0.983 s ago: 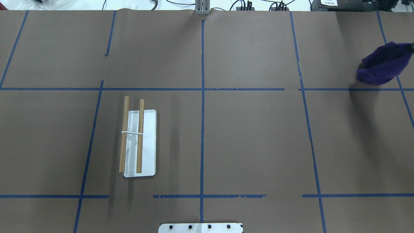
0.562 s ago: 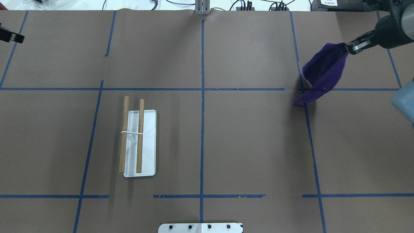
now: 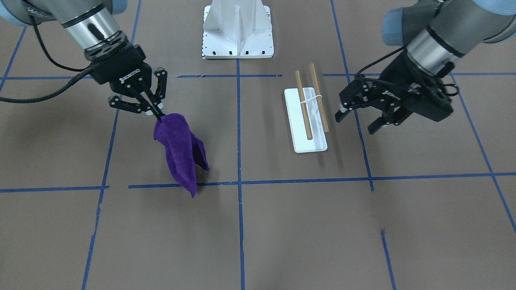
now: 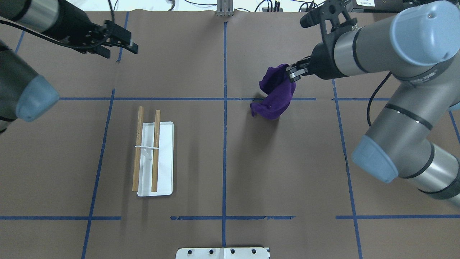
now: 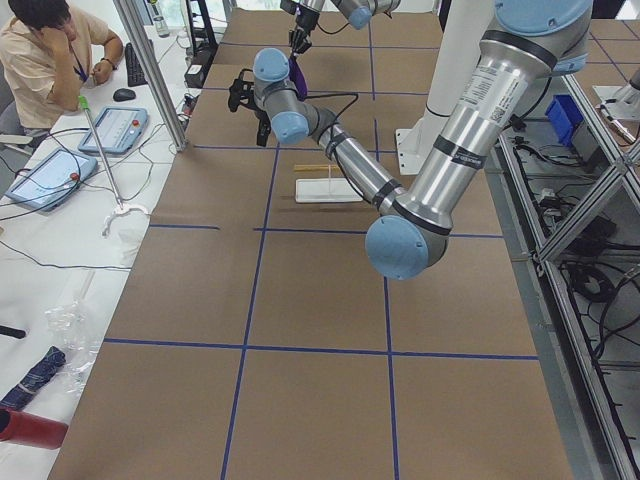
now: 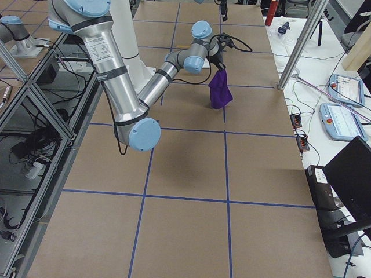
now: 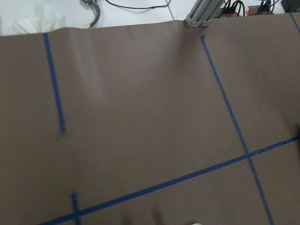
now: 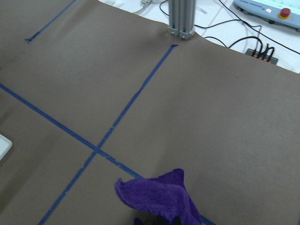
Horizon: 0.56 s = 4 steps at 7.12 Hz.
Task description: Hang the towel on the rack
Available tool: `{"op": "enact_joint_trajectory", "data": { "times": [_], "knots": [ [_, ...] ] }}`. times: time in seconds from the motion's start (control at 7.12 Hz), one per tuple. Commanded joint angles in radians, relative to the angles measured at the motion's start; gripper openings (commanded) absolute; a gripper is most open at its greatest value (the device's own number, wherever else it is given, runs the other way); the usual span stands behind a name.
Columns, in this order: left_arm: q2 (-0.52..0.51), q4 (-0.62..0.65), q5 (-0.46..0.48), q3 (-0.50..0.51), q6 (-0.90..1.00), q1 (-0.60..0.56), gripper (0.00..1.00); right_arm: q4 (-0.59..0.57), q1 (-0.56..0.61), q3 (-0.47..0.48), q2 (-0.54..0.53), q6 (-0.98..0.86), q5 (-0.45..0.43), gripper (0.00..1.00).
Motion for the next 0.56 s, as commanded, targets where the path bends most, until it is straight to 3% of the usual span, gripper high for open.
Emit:
{"op": "enact_joint_trajectory", "data": {
  "times": [0.0, 0.14, 0.42],
  "knots": [
    [-0.104, -0.007, 0.063, 0.017, -0.397, 0.100, 0.62, 0.035, -0.180, 0.082, 0.036, 0.109, -0.227, 0.00],
    [-0.119, -0.014, 0.159, 0.019, -0.635, 0.125, 0.61, 0.086, -0.242, 0.084, 0.035, 0.109, -0.321, 0.00],
    [-0.122, -0.011, 0.192, 0.016, -0.662, 0.204, 0.61, 0.105, -0.264, 0.085, 0.038, 0.109, -0.348, 0.00]
  ]
}}
